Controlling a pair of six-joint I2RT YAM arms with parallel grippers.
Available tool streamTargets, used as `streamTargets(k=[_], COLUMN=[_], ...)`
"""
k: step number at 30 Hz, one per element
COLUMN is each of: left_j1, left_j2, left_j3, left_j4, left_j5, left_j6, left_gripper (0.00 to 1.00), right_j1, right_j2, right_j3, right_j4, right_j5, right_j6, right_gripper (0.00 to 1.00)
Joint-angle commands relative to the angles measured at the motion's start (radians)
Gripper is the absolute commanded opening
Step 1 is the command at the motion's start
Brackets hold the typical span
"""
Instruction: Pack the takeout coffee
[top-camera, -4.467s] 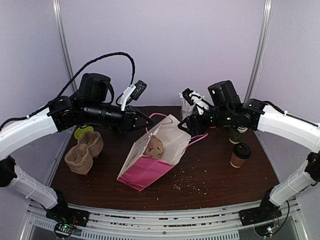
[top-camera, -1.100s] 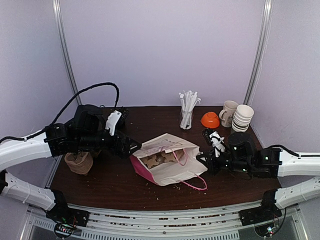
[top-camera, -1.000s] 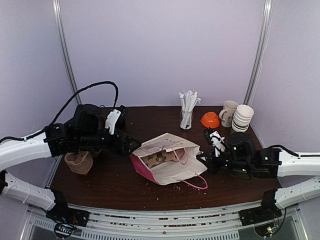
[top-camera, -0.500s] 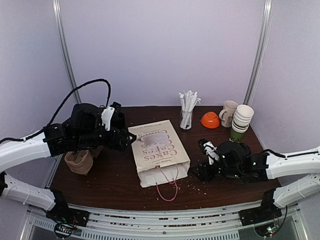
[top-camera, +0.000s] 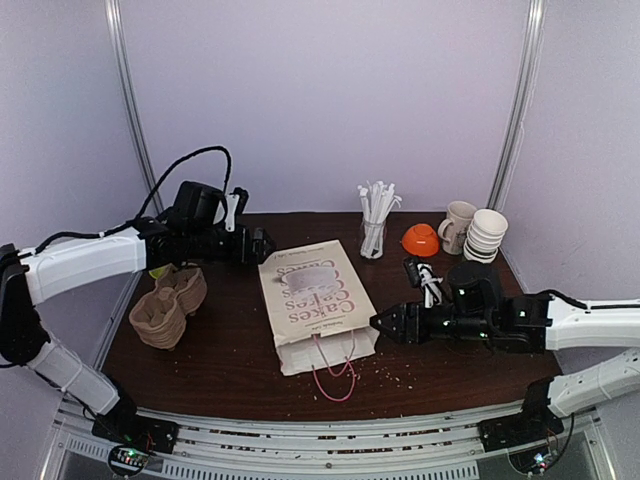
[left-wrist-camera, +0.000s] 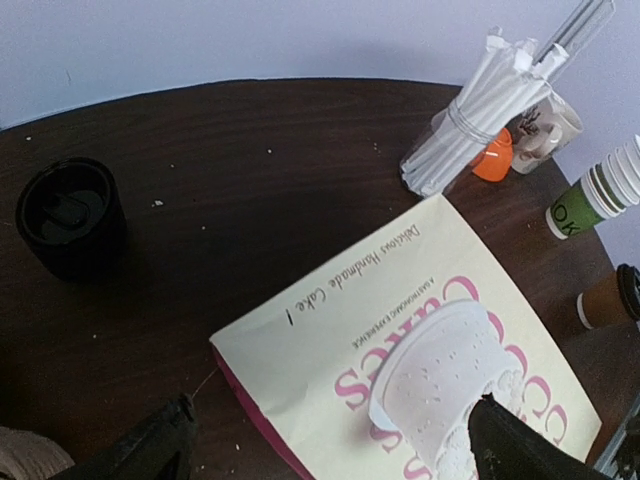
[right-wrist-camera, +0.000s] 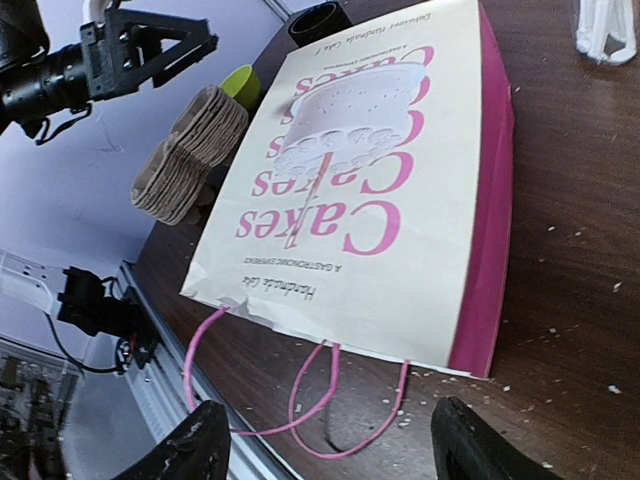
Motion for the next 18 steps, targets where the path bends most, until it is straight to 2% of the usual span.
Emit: streamTargets(k=[1,5,9,12,18], left_j1=[0.039,0.047,0.059,0.075,0.105], left_j2=[0.121,0.228,0.305,0.363,0.430], left_j3=[0.117,0.212,0.257,0.300,0.326], left_j4=[0.087,0.084,0.097,0.088,0.095], left_j5=[0.103,0.125,0.126,0.130,0.186], left_j6=[-0.024,-0.011,0.009,0.029,0.034], left_gripper=[0.98,0.98,0.98,0.97,0.94], right_j1=[-0.005,-0.005,0.000,0.001,0.003], right_j2=[0.045,0.049,0.023,0.063,0.177], right_j3=[0.012,0.003,-0.061,-0.057,-0.030], right_j4=[0.116,0.110,0.195,0.212,0.379], right_j5=[-0.147,-0.158,-0.156,-0.165,-0.189], right_j6=[0.254,0.395,0.513,0.543,0.635], right_gripper=[0.72,0.71,0.69,0.69,0.67])
